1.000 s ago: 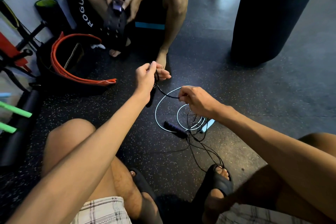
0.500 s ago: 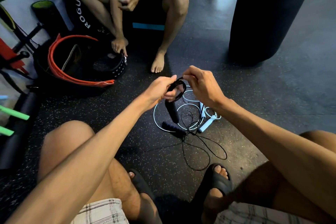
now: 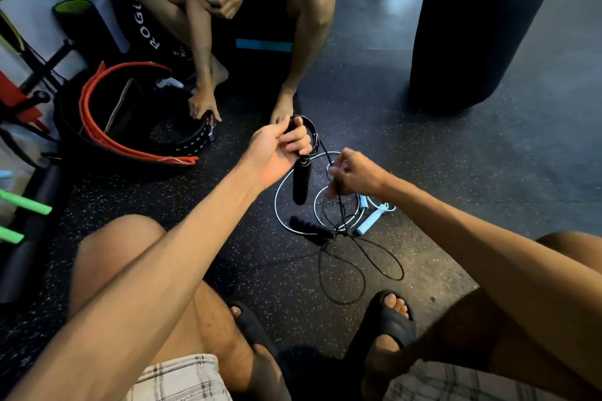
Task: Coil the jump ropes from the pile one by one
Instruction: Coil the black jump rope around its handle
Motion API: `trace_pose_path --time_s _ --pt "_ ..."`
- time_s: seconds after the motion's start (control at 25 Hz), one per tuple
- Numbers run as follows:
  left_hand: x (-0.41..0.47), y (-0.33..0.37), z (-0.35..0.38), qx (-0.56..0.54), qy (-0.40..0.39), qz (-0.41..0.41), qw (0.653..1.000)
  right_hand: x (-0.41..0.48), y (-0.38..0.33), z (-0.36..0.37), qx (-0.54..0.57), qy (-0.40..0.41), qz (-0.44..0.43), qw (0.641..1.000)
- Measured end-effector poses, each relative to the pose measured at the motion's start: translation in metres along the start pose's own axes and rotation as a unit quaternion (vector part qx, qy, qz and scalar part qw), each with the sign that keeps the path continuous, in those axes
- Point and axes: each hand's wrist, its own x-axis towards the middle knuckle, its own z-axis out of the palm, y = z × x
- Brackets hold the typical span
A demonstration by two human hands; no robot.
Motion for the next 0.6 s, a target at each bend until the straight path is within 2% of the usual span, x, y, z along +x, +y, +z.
trace_pose_path --time_s 0.16,0.28,0.4,0.6 --pt "0.001 0.001 0.001 -0.043 0.075 0.055 0.995 -0.009 0.005 0.011 -0.065 -0.103 0.011 0.992" --pt "0.002 0.002 0.000 -0.012 0.121 0.111 0.986 -0.010 0.009 0.015 -0.124 -0.098 0.002 0.987" --pt "0.005 0.001 -0.006 0.124 0.140 0.182 0.965 -0.007 0.008 0.019 -0.092 -0.060 -0.047 0.993" --pt "0.008 0.000 -0.015 0.404 0.139 0.224 0.876 -0.010 -0.021 0.007 -0.100 0.006 -0.150 0.984"
